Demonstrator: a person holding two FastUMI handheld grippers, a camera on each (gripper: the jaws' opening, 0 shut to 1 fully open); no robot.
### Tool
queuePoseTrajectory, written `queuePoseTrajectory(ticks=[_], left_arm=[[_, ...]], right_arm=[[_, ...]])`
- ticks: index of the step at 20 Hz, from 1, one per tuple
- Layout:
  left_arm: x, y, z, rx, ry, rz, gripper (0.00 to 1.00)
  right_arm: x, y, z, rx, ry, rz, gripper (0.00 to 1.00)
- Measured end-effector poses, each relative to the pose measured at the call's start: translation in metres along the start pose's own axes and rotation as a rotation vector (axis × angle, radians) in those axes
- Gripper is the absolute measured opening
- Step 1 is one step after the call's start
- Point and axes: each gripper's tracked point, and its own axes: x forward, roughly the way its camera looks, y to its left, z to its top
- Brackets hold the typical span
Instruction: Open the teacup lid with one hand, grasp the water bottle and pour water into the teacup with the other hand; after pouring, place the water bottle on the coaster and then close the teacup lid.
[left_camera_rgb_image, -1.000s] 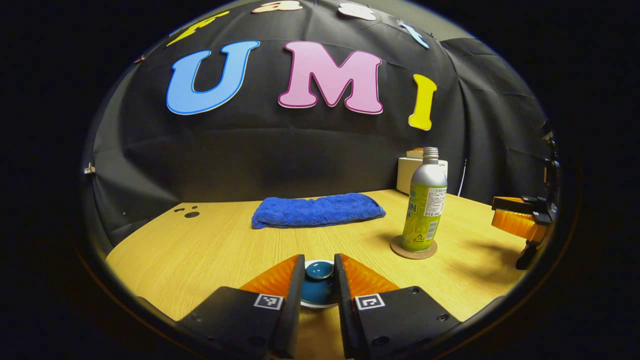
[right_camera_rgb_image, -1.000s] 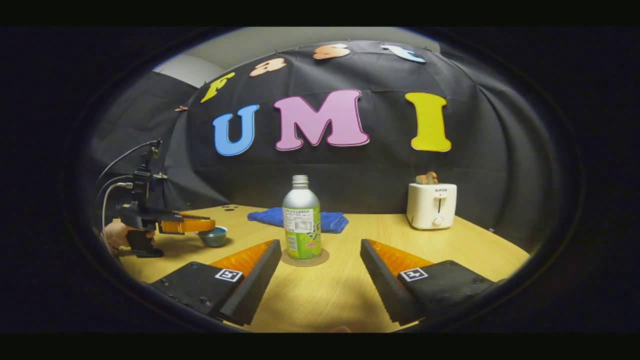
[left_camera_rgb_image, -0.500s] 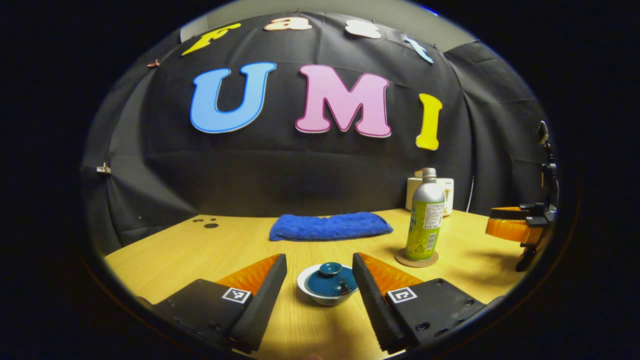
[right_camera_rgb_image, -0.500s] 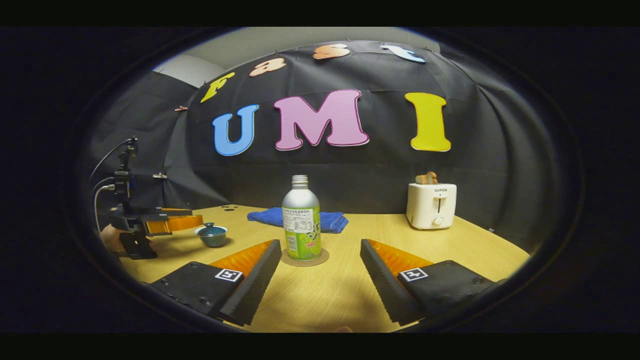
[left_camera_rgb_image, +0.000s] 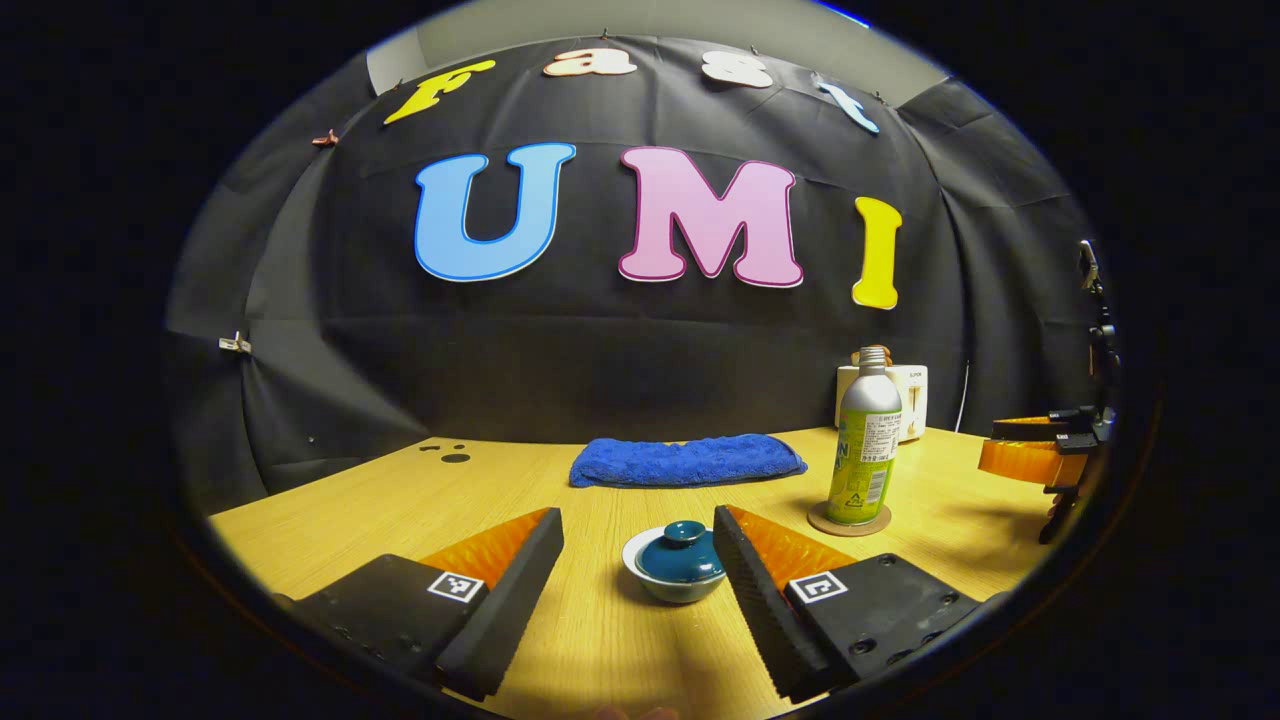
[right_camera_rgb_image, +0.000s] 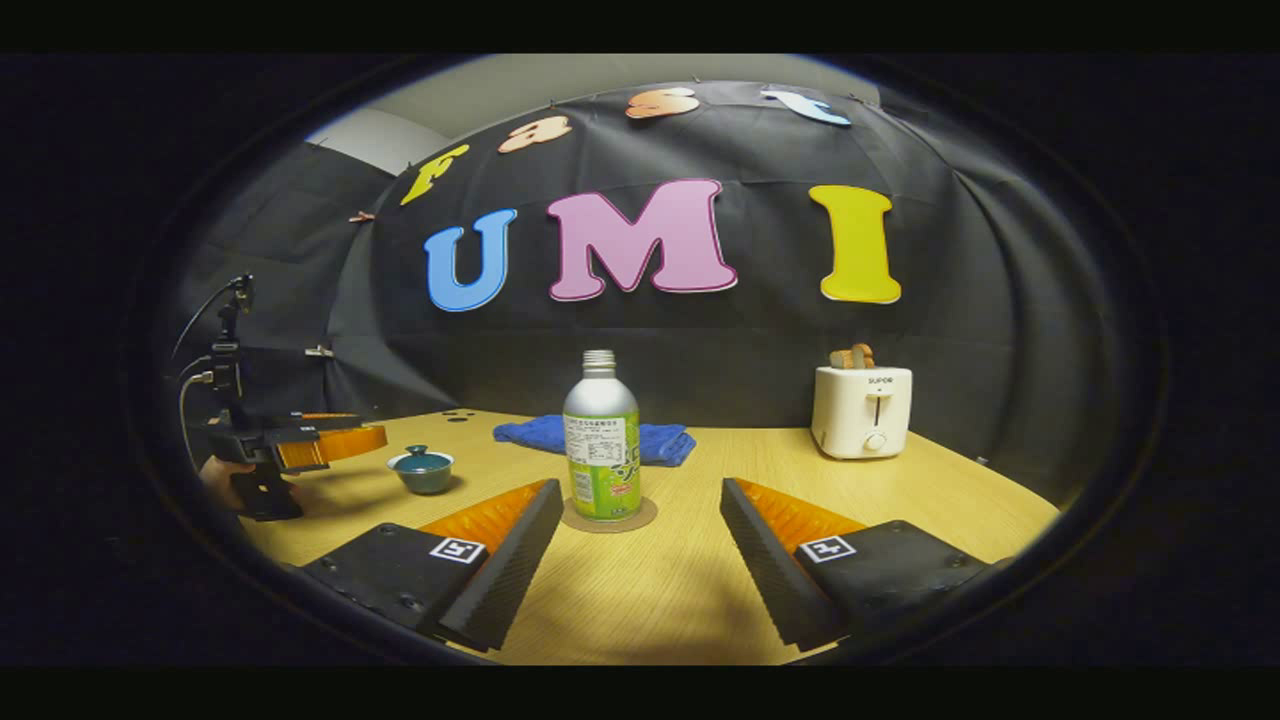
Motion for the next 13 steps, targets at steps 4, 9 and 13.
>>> queuePoseTrajectory(ticks=[4,9,13], left_arm=[[-0.0017,0.0033,-0.0003,-0.003,0.002,0.016,0.95],[-0.0011,0.0006,0.0002,-0.004,0.002,0.003,0.95],[-0.0016,0.0016,0.0008,-0.003,0.001,0.003,0.95]], right_arm=[[0.0001,0.0001,0.0000,0.000,0.000,0.001,0.98],[0.0003,-0.0001,0.0002,0.000,0.000,0.001,0.98],[0.0006,-0.0001,0.0001,0.000,0.000,0.001,0.98]])
